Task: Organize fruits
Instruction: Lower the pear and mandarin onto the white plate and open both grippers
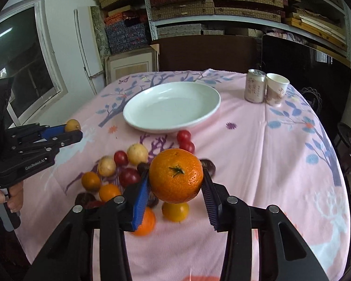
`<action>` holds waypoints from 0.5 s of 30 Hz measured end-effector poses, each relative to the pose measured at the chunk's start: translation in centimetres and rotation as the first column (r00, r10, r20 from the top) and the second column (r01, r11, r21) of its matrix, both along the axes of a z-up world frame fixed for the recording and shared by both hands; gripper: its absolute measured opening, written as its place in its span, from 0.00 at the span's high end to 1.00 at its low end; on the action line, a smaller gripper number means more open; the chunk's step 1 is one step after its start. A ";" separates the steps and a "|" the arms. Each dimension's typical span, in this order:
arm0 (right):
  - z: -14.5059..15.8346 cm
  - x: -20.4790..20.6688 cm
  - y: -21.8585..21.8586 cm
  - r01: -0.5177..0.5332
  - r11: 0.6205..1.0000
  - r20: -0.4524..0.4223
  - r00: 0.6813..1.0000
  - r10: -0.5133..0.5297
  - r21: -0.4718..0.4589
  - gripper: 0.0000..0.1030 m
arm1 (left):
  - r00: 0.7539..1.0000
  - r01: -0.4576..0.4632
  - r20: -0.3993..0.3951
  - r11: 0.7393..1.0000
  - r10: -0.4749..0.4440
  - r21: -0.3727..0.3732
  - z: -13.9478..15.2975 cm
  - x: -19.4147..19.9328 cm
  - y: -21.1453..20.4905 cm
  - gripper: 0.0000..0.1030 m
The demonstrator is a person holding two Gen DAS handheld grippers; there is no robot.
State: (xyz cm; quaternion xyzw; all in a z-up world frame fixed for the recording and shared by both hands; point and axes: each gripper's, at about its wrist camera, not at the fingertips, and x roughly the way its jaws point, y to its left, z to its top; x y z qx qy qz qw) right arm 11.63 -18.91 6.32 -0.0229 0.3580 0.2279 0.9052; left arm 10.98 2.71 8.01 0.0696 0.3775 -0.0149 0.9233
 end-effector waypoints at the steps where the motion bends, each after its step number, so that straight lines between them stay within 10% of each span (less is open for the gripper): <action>1: 0.1 1.4 0.6 0.006 1.000 0.000 1.000 -0.006 0.012 0.58 | 1.000 -0.002 -0.010 1.000 0.003 0.003 0.0 1.5 0.0 0.75; 15: -4.3 15.0 7.5 0.029 1.000 -0.168 0.985 -0.027 0.009 0.57 | 0.975 -0.093 -0.217 0.977 0.051 -0.190 -5.6 15.1 2.0 0.75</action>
